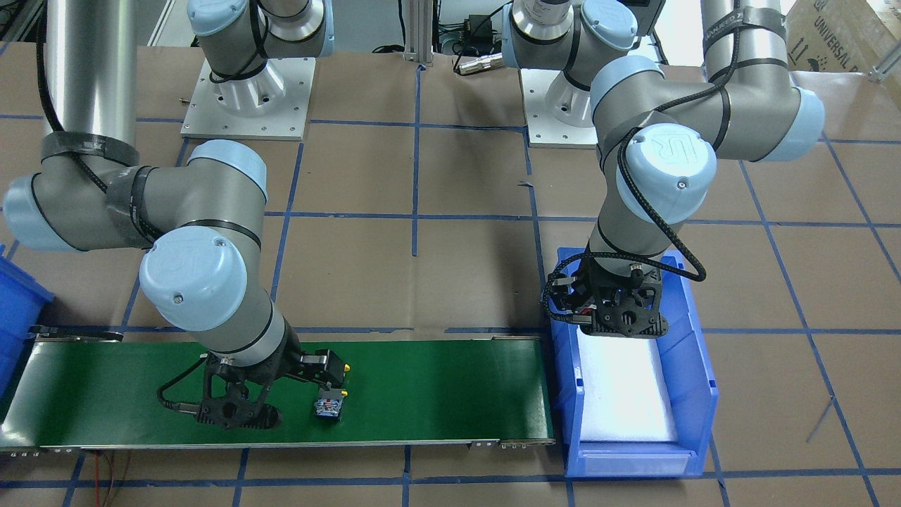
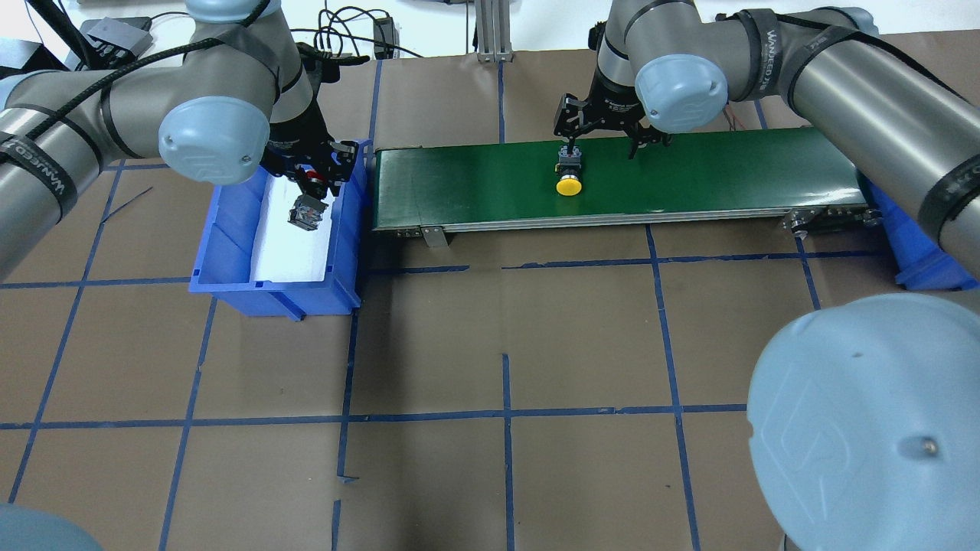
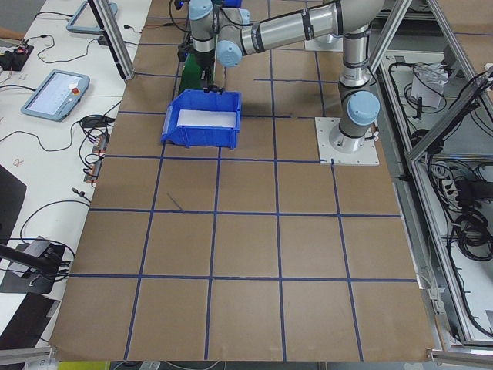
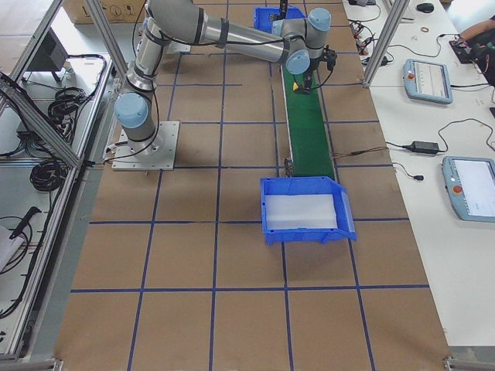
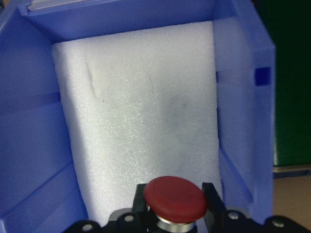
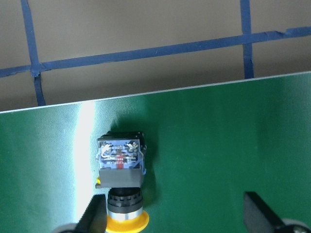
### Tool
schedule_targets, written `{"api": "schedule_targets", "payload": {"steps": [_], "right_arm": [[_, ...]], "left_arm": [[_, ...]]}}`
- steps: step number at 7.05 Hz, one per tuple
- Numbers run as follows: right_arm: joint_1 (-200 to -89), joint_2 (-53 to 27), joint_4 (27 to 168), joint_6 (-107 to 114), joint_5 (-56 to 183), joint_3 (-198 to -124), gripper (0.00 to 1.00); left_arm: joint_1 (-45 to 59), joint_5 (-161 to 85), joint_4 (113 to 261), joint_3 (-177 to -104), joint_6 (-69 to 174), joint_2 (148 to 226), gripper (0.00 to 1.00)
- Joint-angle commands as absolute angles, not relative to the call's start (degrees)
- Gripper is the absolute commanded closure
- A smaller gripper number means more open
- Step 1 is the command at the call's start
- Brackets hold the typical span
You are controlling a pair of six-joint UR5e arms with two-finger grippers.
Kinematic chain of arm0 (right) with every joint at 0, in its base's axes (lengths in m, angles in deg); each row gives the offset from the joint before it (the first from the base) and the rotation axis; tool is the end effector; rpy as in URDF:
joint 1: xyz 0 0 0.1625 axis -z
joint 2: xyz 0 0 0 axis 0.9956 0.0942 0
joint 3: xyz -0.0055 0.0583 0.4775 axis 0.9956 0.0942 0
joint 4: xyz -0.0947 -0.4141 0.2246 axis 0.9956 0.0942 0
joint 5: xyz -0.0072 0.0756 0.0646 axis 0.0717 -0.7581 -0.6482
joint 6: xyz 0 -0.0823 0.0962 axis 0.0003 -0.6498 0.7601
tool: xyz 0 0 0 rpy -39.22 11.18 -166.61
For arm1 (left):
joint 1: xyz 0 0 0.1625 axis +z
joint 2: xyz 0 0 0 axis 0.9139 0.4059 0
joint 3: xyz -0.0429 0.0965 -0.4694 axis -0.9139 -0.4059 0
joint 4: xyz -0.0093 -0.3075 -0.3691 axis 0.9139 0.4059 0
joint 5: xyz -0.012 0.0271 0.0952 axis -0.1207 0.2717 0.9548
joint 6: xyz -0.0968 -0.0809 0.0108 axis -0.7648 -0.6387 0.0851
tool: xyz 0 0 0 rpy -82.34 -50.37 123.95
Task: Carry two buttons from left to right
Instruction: 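Lift the red button toward the belt with left gripper while right gripper reaches yellow button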
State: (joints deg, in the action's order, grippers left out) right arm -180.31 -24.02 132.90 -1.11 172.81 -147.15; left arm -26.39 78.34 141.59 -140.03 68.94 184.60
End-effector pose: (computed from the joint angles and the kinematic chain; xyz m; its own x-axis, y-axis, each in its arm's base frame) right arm 0.2189 -0.7672 0.2922 -0.9914 0.1099 -0.0708 0.1118 0.9935 -0.0228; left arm -0.1514 -0.6789 0.3572 -0.9937 0.0705 -0.0872 0.0722 0.9973 -0.0161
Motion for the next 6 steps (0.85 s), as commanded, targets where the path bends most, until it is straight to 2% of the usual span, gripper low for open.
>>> {"api": "schedule_targets", "payload": {"steps": [1,6], "right_arm": [[-180.31,-23.94,132.9,-1.13,172.81,-147.16,0.0],[-180.39,-24.73,134.04,-1.22,172.02,-147.69,0.0]], "left_arm": [[-28.68,76.46,145.43,-136.53,64.88,183.93,0.72],[-31.6,70.29,142.55,-134.93,56.68,188.57,0.71]]}}
